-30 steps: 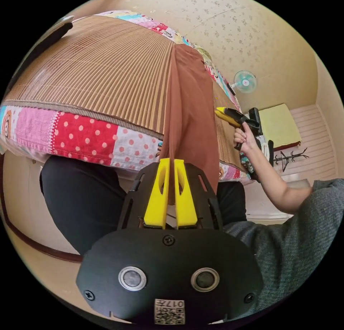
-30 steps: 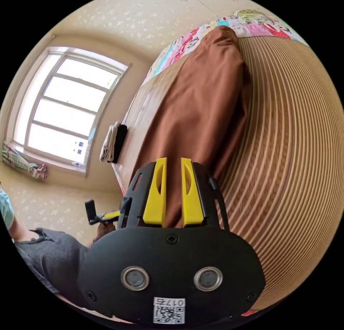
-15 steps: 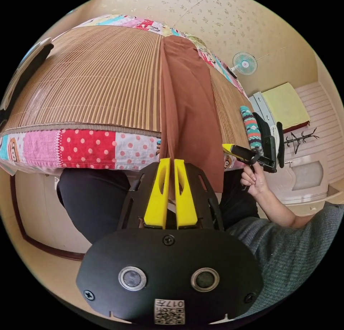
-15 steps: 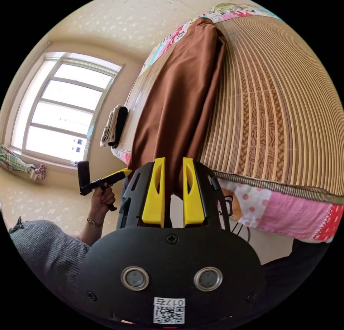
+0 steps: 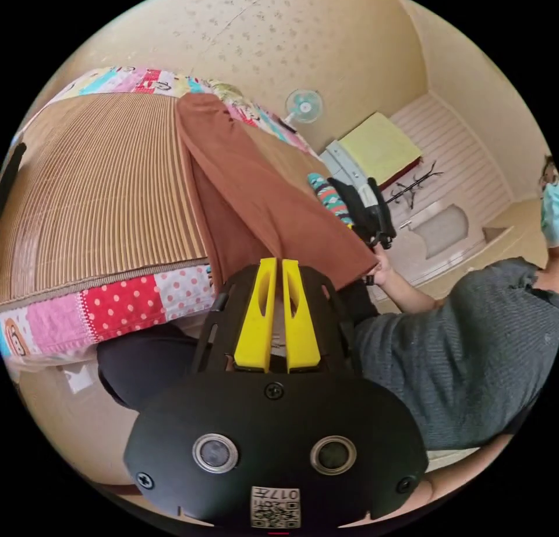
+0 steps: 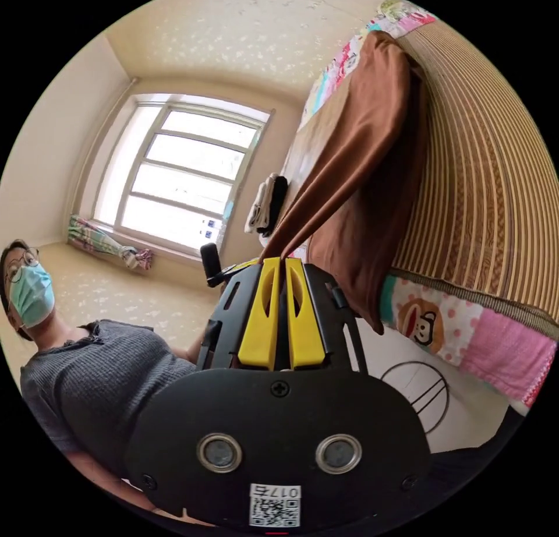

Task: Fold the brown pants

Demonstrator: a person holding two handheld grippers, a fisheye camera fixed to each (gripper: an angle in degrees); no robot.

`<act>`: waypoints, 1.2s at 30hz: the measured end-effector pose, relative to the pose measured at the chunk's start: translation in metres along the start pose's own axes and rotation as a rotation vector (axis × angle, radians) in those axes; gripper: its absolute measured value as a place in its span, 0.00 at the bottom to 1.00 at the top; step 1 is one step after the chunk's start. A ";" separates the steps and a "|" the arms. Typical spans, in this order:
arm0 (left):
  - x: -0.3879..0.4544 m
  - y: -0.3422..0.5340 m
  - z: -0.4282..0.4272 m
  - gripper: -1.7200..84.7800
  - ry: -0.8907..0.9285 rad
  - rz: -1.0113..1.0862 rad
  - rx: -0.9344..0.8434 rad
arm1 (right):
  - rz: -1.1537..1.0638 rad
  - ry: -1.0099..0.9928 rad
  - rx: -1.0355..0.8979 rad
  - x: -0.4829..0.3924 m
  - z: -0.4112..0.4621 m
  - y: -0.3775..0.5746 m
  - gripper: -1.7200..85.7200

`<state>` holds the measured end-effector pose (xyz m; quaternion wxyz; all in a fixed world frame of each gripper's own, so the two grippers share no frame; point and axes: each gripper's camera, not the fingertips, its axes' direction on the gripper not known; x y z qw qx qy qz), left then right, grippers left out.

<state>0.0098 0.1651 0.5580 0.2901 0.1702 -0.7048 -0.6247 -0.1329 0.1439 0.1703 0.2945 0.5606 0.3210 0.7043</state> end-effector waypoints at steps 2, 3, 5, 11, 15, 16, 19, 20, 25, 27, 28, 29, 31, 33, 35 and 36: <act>-0.014 0.003 -0.003 0.01 0.087 -0.044 0.016 | -0.031 0.040 -0.022 -0.011 -0.002 0.000 0.04; -0.023 0.005 0.005 0.01 0.071 -0.090 -0.027 | -0.040 0.113 -0.058 -0.012 0.004 0.002 0.04; -0.033 0.007 0.031 0.01 -0.042 -0.167 -0.164 | -0.012 0.290 -0.145 0.001 0.022 0.006 0.03; -0.026 0.017 0.073 0.01 -0.261 -0.250 -0.291 | 0.100 0.445 -0.244 0.034 0.045 0.007 0.03; -0.014 0.022 0.047 0.04 -0.384 -0.280 -0.146 | 0.101 0.406 -0.265 0.039 0.037 0.003 0.03; -0.012 0.021 0.045 0.05 -0.357 -0.270 -0.121 | 0.123 0.404 -0.275 0.044 0.037 0.003 0.03; 0.000 0.010 0.051 0.10 -0.241 -0.217 -0.068 | 0.161 0.394 -0.259 0.054 0.037 0.004 0.02; 0.005 0.003 0.060 0.11 -0.247 -0.200 -0.076 | 0.170 0.390 -0.253 0.055 0.037 0.004 0.02; 0.032 -0.024 0.136 0.07 -0.577 -0.060 -0.267 | 0.181 0.360 -0.218 0.052 0.042 -0.006 0.02; 0.042 -0.034 0.159 0.05 -0.683 -0.022 -0.317 | 0.167 0.372 -0.235 0.048 0.046 -0.010 0.02; 0.044 -0.036 0.162 0.05 -0.696 -0.014 -0.333 | 0.160 0.387 -0.243 0.045 0.047 -0.013 0.02; 0.046 -0.038 0.163 0.04 -0.702 -0.005 -0.350 | 0.156 0.394 -0.246 0.044 0.048 -0.014 0.02; 0.043 -0.037 0.156 0.03 -0.650 -0.008 -0.339 | 0.141 0.404 -0.245 0.040 0.047 -0.016 0.02; 0.027 -0.033 0.122 0.02 -0.416 -0.062 -0.251 | 0.144 0.394 -0.236 0.040 0.044 -0.016 0.03; 0.013 -0.025 0.090 0.01 -0.159 -0.104 -0.118 | 0.154 0.381 -0.226 0.042 0.041 -0.017 0.03; 0.004 -0.018 0.071 0.01 -0.055 -0.121 -0.037 | 0.158 0.375 -0.222 0.043 0.040 -0.017 0.03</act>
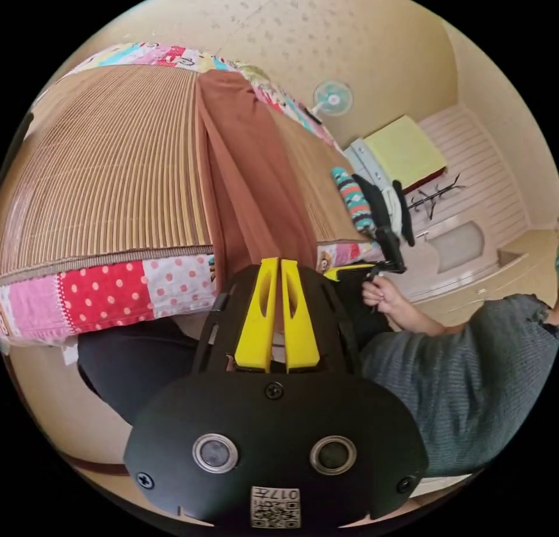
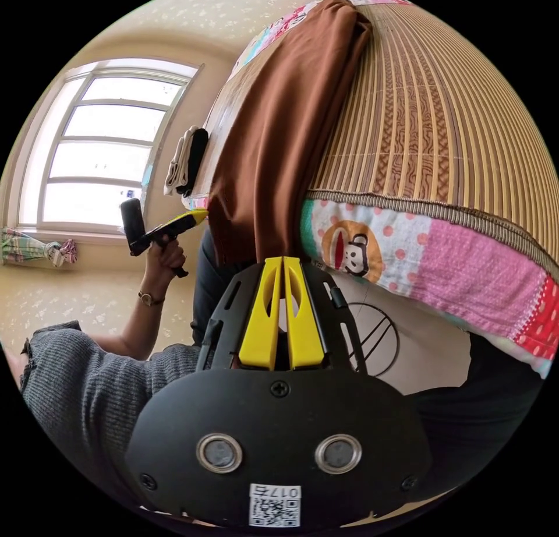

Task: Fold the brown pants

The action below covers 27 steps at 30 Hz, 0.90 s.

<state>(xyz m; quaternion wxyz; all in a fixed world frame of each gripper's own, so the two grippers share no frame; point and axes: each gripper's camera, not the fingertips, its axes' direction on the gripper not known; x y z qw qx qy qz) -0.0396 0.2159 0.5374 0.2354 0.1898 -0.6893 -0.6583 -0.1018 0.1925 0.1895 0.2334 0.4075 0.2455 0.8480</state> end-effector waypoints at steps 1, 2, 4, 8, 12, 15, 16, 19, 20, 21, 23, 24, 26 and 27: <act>-0.005 0.003 -0.006 0.01 0.009 -0.011 0.022 | 0.007 0.001 -0.001 0.002 0.000 -0.001 0.03; -0.014 0.006 -0.011 0.01 -0.056 -0.044 0.020 | 0.013 0.004 -0.002 0.004 0.001 -0.001 0.03; -0.029 0.008 -0.001 0.01 -0.227 -0.123 -0.080 | 0.039 0.005 -0.010 0.009 0.004 -0.004 0.03; -0.044 0.013 0.025 0.02 -0.290 -0.195 -0.174 | 0.044 -0.013 0.008 0.006 0.003 -0.009 0.04; -0.038 0.016 0.024 0.09 -0.280 -0.181 -0.047 | 0.012 -0.010 0.054 -0.007 -0.005 -0.017 0.07; -0.047 0.008 0.034 0.13 -0.286 -0.195 -0.060 | -0.004 -0.012 0.076 -0.015 -0.006 -0.029 0.10; -0.049 0.006 0.036 0.13 -0.287 -0.199 -0.067 | 0.000 -0.005 0.082 -0.018 -0.006 -0.036 0.11; -0.053 -0.003 0.035 0.14 -0.287 -0.193 -0.046 | 0.011 0.036 0.142 -0.027 -0.015 -0.050 0.13; -0.052 -0.005 0.030 0.14 -0.287 -0.178 -0.009 | 0.018 0.046 0.161 -0.028 -0.017 -0.052 0.13; -0.052 -0.007 0.026 0.14 -0.294 -0.168 0.024 | 0.038 0.070 0.198 -0.029 -0.022 -0.057 0.14; -0.057 -0.012 0.027 0.13 -0.298 -0.159 0.040 | 0.052 0.116 0.221 -0.026 -0.023 -0.064 0.14; -0.064 -0.016 0.035 0.13 -0.284 -0.161 0.018 | 0.080 0.145 0.187 -0.020 -0.017 -0.073 0.13; -0.077 -0.020 0.048 0.13 -0.263 -0.172 -0.014 | 0.081 0.082 0.199 -0.016 -0.018 -0.081 0.12; -0.083 -0.020 0.049 0.12 -0.267 -0.168 -0.002 | 0.066 0.017 0.177 -0.015 -0.015 -0.088 0.12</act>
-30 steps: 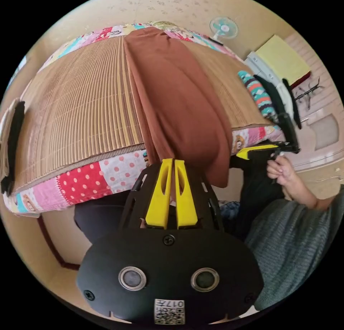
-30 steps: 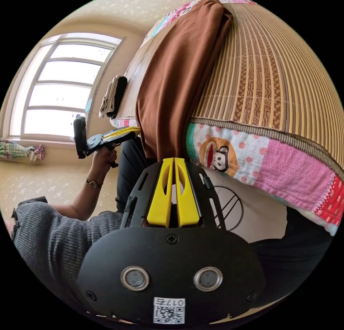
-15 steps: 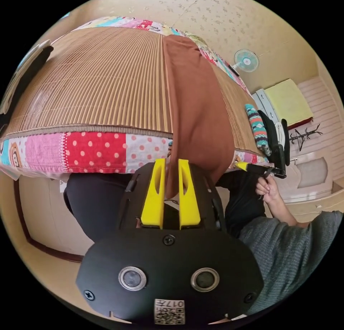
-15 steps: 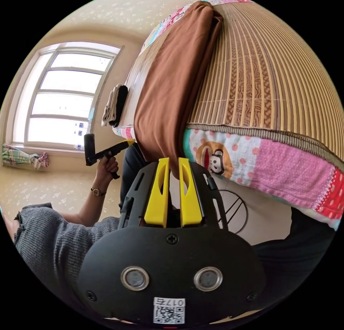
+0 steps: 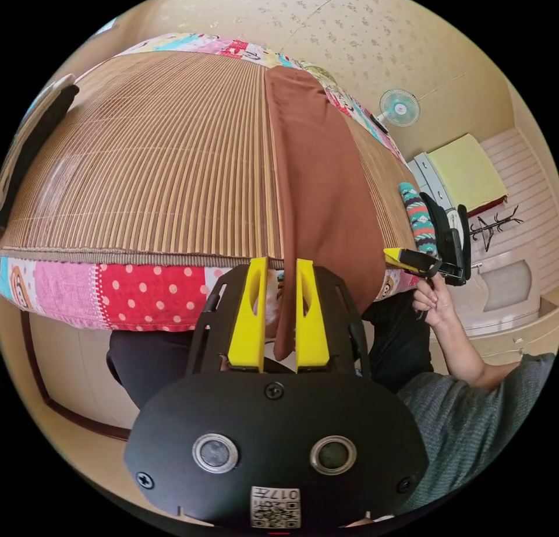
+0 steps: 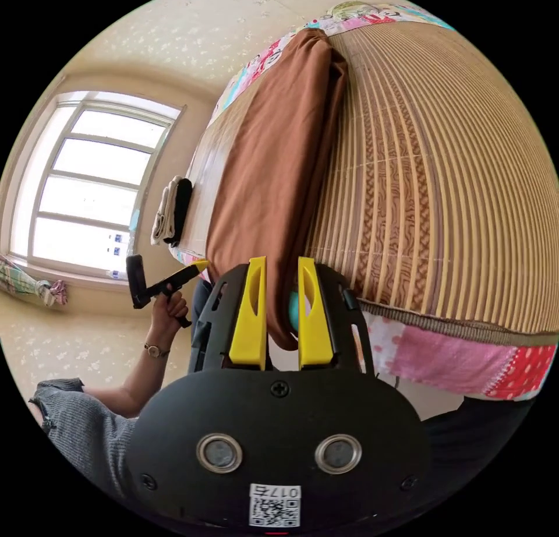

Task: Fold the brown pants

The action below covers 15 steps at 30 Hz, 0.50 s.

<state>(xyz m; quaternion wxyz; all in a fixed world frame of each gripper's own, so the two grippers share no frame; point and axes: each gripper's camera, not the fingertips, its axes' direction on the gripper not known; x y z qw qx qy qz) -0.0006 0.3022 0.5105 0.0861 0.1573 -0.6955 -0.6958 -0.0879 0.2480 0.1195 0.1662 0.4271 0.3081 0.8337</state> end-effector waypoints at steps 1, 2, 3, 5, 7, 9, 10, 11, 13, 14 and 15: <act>-0.002 -0.001 0.001 0.11 0.011 0.003 0.001 | -0.009 -0.017 -0.035 -0.001 0.005 -0.006 0.11; -0.007 -0.002 0.003 0.09 0.028 0.005 -0.004 | -0.020 -0.013 -0.048 -0.002 0.006 -0.008 0.10; -0.008 -0.002 0.006 0.07 0.109 0.054 -0.017 | -0.027 0.053 -0.078 -0.004 0.005 -0.012 0.08; -0.005 -0.001 0.011 0.03 0.193 0.081 -0.038 | -0.092 0.069 -0.106 -0.009 -0.004 -0.013 0.06; 0.009 0.003 0.010 0.02 0.191 0.144 -0.043 | -0.163 0.044 -0.067 -0.009 -0.035 -0.001 0.05; 0.034 0.012 0.017 0.02 0.238 0.246 -0.098 | -0.196 0.053 -0.046 -0.006 -0.062 0.015 0.05; 0.039 0.015 0.021 0.01 0.264 0.264 -0.118 | -0.204 0.080 -0.047 0.000 -0.076 0.027 0.05; 0.047 0.021 0.032 0.01 0.317 0.285 -0.167 | -0.199 0.095 -0.049 0.004 -0.082 0.033 0.05; 0.052 0.029 0.054 0.01 0.385 0.294 -0.270 | -0.102 0.120 -0.077 0.030 -0.096 0.054 0.05; 0.051 0.033 0.063 0.01 0.407 0.284 -0.295 | -0.063 0.109 -0.084 0.039 -0.098 0.058 0.05; 0.045 0.034 0.067 0.01 0.414 0.264 -0.281 | -0.001 0.078 -0.093 0.053 -0.101 0.065 0.06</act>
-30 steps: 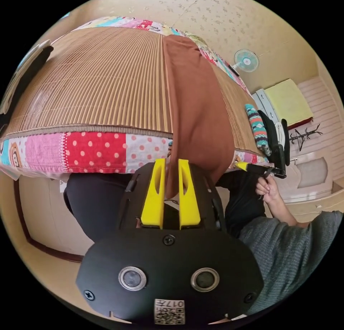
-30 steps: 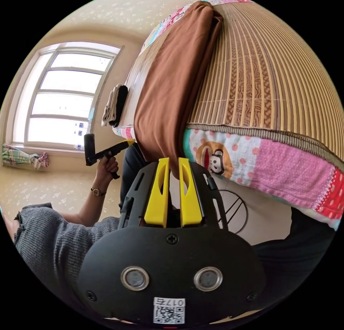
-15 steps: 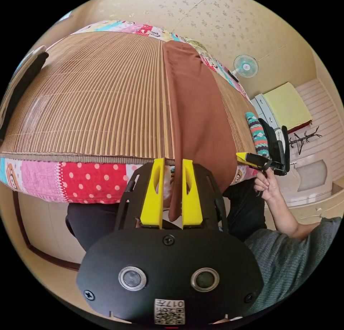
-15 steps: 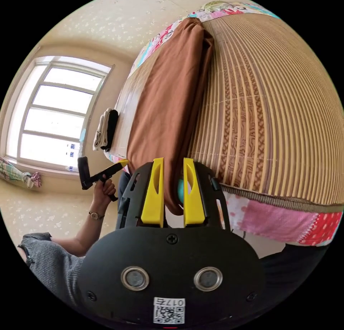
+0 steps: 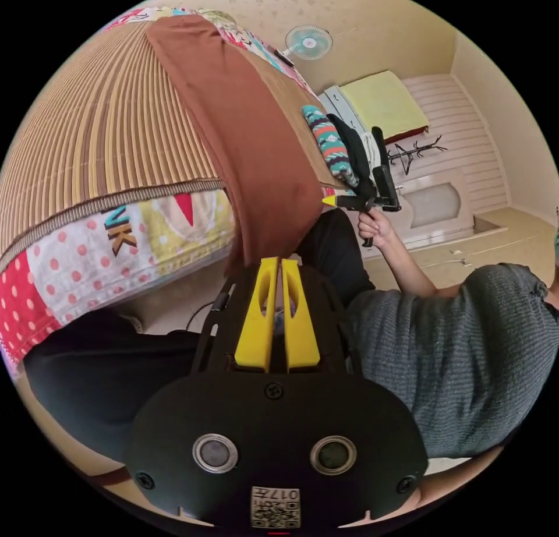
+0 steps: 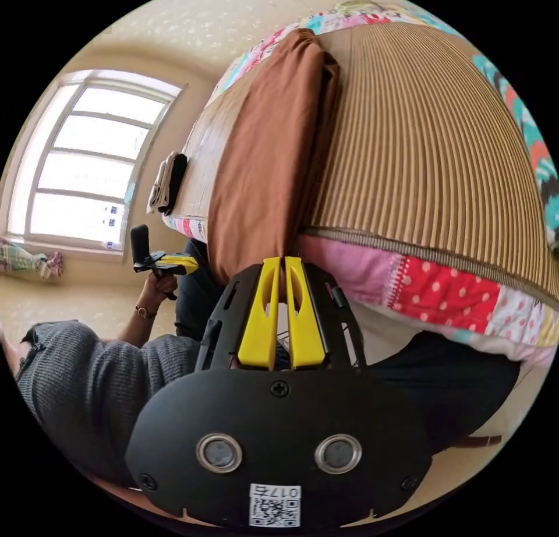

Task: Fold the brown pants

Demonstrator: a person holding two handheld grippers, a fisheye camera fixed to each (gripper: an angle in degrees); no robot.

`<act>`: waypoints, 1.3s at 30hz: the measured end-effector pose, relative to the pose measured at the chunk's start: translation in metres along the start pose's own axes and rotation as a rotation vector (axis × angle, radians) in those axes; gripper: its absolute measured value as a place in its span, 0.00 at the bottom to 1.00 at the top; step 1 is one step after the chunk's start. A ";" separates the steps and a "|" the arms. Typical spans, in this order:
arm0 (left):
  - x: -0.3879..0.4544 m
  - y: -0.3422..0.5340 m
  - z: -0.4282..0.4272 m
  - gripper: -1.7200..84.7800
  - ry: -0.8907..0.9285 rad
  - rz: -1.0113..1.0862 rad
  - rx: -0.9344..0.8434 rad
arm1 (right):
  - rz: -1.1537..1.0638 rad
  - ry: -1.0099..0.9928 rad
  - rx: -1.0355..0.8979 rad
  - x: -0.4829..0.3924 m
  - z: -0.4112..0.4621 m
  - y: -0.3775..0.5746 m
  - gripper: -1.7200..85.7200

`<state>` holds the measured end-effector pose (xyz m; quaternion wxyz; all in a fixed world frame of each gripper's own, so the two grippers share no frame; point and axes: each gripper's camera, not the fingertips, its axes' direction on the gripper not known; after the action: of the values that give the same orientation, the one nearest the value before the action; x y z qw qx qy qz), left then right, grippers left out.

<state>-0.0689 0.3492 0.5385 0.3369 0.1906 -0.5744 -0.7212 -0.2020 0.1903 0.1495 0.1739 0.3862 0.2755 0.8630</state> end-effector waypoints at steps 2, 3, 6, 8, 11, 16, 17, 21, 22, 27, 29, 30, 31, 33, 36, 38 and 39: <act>-0.010 -0.002 -0.009 0.02 0.023 -0.001 0.066 | 0.057 -0.027 0.028 0.015 -0.005 0.009 0.07; -0.018 -0.008 -0.019 0.03 0.048 -0.012 0.115 | 0.075 -0.057 0.088 0.021 -0.014 0.013 0.08; -0.045 -0.031 -0.045 0.10 0.036 -0.102 0.213 | 0.069 -0.179 0.216 0.033 -0.036 0.007 0.13; -0.063 -0.047 -0.053 0.15 -0.019 -0.174 0.251 | 0.055 -0.195 0.224 0.037 -0.042 -0.010 0.15; -0.090 -0.068 -0.051 0.19 0.007 -0.276 0.313 | 0.052 -0.126 0.192 0.043 -0.042 -0.046 0.16; -0.104 -0.095 -0.035 0.18 0.026 -0.307 0.351 | 0.077 -0.160 0.168 0.060 -0.037 -0.106 0.15; -0.105 -0.103 -0.029 0.17 0.019 -0.298 0.325 | 0.079 -0.175 0.151 0.061 -0.035 -0.114 0.15; -0.120 -0.109 -0.021 0.10 0.030 -0.334 0.264 | 0.101 -0.190 0.015 0.066 -0.018 -0.148 0.09; -0.123 -0.107 -0.020 0.09 0.038 -0.337 0.259 | 0.081 -0.179 0.002 0.066 -0.016 -0.150 0.07; -0.126 -0.074 -0.040 0.05 0.273 -0.239 0.344 | -0.007 -0.421 0.094 0.068 -0.043 -0.118 0.06; -0.102 -0.060 -0.056 0.05 0.276 -0.133 0.376 | -0.069 -0.510 0.149 0.058 -0.063 -0.096 0.05; -0.084 -0.048 -0.069 0.05 0.284 -0.070 0.399 | -0.122 -0.521 0.181 0.047 -0.079 -0.080 0.05; -0.075 -0.043 -0.076 0.04 0.290 -0.039 0.412 | -0.177 -0.525 0.215 0.035 -0.098 -0.062 0.05; -0.034 -0.019 -0.106 0.04 0.316 0.102 0.492 | -0.262 -0.560 0.272 0.016 -0.127 -0.037 0.05; 0.028 0.002 -0.149 0.05 0.322 0.284 0.585 | -0.430 -0.619 0.351 -0.027 -0.178 -0.002 0.04; 0.071 0.013 -0.175 0.05 0.289 0.398 0.634 | -0.514 -0.598 0.395 -0.060 -0.210 0.016 0.04; 0.099 0.021 -0.193 0.05 0.281 0.472 0.670 | -0.559 -0.583 0.418 -0.083 -0.232 0.027 0.04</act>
<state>-0.0050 0.1419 0.5185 0.4870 0.2493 -0.7532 -0.3651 -0.3278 0.0471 -0.0087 0.3889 0.5506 0.4769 0.5641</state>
